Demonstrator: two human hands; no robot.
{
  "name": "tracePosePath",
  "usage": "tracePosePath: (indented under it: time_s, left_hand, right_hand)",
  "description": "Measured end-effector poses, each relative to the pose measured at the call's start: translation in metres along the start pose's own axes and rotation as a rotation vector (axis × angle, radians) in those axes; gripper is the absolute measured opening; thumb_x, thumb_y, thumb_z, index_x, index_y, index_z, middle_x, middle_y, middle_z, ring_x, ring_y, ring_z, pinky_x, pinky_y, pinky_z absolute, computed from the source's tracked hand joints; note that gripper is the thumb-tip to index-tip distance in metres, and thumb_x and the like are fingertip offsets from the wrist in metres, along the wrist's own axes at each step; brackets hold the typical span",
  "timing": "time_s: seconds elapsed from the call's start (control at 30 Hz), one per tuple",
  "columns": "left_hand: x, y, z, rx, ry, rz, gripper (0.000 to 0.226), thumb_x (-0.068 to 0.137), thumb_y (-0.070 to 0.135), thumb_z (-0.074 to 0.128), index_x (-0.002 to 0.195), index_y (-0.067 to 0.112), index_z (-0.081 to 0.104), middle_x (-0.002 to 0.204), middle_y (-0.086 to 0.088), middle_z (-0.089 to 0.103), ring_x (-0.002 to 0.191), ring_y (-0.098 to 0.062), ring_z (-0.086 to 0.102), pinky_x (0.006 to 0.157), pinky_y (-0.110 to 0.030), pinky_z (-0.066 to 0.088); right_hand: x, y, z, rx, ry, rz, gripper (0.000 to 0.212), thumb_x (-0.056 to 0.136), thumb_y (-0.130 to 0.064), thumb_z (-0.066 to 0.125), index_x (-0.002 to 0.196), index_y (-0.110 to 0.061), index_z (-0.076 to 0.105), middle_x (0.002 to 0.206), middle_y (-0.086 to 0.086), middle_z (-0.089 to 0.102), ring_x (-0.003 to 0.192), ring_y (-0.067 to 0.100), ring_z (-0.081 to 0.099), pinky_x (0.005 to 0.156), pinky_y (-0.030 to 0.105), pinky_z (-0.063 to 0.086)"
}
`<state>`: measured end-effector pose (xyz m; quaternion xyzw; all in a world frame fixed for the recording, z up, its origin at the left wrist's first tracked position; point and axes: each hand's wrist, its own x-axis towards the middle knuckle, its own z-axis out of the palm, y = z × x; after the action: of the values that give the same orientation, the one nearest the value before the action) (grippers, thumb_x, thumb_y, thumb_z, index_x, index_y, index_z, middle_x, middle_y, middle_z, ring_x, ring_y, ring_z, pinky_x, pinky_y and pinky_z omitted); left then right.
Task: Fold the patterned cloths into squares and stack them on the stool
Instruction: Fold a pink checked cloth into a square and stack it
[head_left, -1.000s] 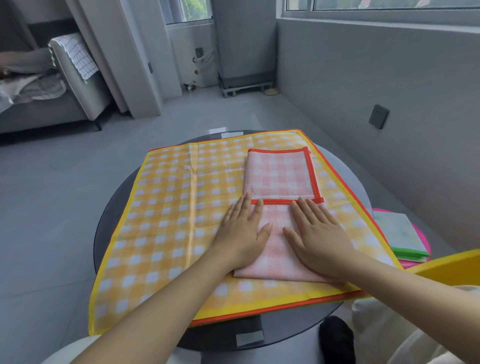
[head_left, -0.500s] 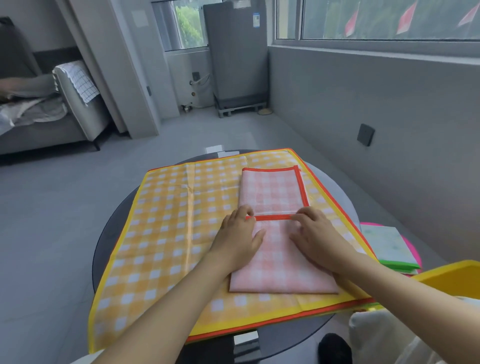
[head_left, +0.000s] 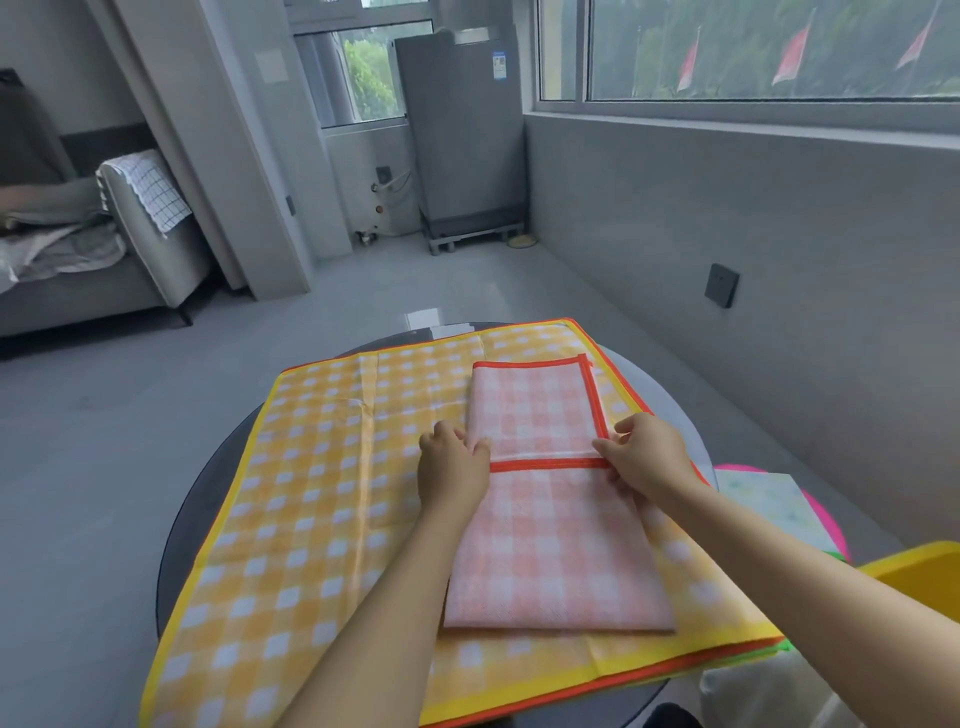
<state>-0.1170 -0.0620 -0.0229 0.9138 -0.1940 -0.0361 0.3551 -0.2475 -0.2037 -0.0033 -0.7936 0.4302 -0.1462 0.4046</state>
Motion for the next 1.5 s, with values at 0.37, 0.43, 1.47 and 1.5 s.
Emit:
tracePosePath:
  time_s: [0.37,0.43,1.47,1.5]
  left_hand:
    - [0.026,0.001,-0.004,-0.218,-0.118,-0.230,0.021,0.080,0.027,0.073,0.070,0.013,0.061,0.063,0.000,0.063,0.060,-0.018,0.057,0.074,-0.033,0.054]
    - [0.024,-0.003,-0.004,-0.396,-0.108,-0.253,0.019,0.078,0.026,0.076,0.074,0.013,0.062,0.064,0.000,0.065,0.057,-0.015,0.057,0.080,-0.034,0.055]
    - [-0.032,-0.022,-0.027,-0.170,-0.284,0.149,0.035,0.090,0.037,0.059,0.122,0.022,0.060,0.119,0.004,0.040,0.118,-0.012,0.044,0.097,-0.022,0.040]
    - [-0.035,-0.018,-0.026,-0.062,-0.293,0.157,0.042,0.090,0.040,0.057,0.129,0.023,0.055,0.123,0.003,0.036,0.125,-0.014,0.035,0.104,-0.026,0.034]
  right_hand:
    - [0.012,0.004,-0.001,0.235,-0.011,0.119,0.017,0.086,-0.009,0.065,0.070,-0.004,0.060,0.055,0.011,0.059,0.036,0.016,0.052,0.036,0.019,0.043]
    - [0.010,0.005,-0.004,0.354,-0.014,0.132,0.013,0.085,-0.009,0.066,0.074,-0.005,0.060,0.059,0.013,0.061,0.042,0.019,0.055,0.042,0.024,0.050]
    - [-0.010,0.017,-0.021,-0.126,-0.072,-0.262,0.013,0.080,-0.027,0.071,0.090,-0.019,0.070,0.093,-0.004,0.067,0.091,0.014,0.062,0.072,0.023,0.043]
    - [-0.011,0.017,-0.019,-0.174,-0.081,-0.276,0.018,0.080,-0.026,0.071,0.097,-0.019,0.069,0.099,-0.002,0.065,0.094,0.016,0.061,0.075,0.024,0.043]
